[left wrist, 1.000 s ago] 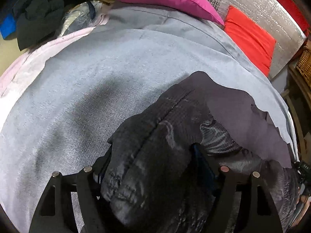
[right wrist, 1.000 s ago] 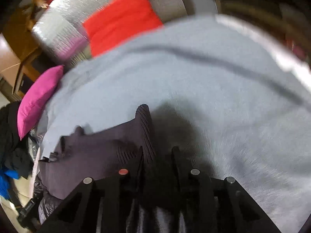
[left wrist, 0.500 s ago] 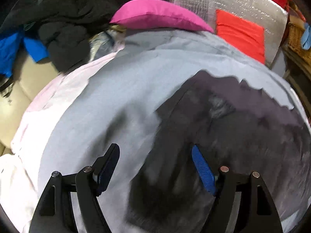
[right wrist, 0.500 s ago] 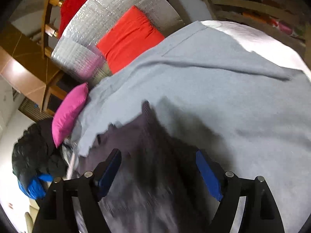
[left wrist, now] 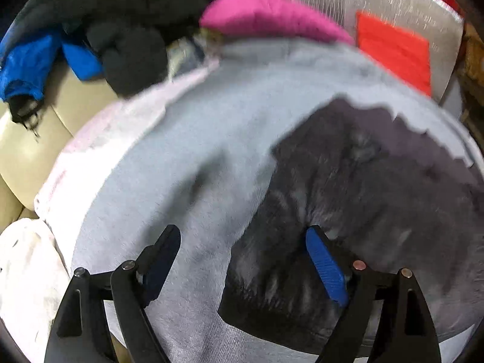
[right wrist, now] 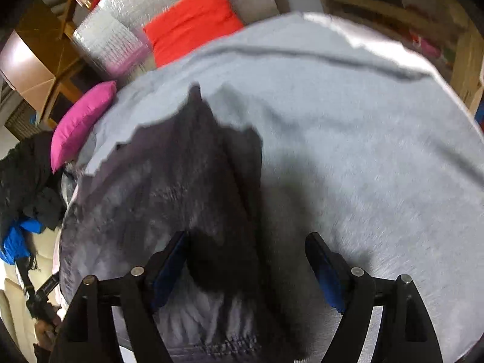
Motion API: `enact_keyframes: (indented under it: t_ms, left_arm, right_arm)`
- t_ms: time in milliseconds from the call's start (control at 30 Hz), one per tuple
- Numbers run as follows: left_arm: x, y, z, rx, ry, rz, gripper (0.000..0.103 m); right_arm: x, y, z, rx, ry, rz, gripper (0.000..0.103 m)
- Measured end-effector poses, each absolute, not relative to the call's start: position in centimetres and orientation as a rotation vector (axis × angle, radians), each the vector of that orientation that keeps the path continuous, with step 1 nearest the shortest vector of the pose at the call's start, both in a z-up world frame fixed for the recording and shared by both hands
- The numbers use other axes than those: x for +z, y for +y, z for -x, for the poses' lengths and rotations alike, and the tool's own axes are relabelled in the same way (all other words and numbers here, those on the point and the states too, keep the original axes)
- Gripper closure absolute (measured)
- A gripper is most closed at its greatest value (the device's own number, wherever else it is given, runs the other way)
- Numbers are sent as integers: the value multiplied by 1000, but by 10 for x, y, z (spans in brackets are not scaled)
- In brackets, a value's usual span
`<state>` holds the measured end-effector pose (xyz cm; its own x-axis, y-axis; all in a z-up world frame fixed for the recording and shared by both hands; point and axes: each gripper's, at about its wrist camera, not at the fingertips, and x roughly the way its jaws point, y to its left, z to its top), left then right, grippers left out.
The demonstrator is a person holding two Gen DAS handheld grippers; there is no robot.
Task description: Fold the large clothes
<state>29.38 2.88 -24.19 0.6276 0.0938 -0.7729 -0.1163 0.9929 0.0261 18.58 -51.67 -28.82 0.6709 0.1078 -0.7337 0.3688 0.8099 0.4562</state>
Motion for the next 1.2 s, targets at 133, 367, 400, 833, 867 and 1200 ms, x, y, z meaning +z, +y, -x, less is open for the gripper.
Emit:
enact_keyframes:
  t_ms: [133,367,400,833,867,1200]
  left_arm:
    - [-212,11,-264,25,696,18,17]
    - [-232,-48,-259,-62,746,-168,17]
    - [-243,-55,-264,-54,792,-206,17]
    - [-225,-93,-240,-104,684,-214,17]
    - [-225,-97,-240,-109,683,-219,17]
    - [-234,-109,-243,-100,704,-279,17]
  right_arm:
    - [-254,-517,-166,-5,630,-686,21]
    - [-272,-467,-189,126,792,-569,50]
    - [-285,-462,-196,101,862,-542,50]
    - [-261,-434,-193,245,774,-531,44]
    - [-264,-424,-195,245,796,-519,44]
    - [-285,-425,-209,215,897,-556,39]
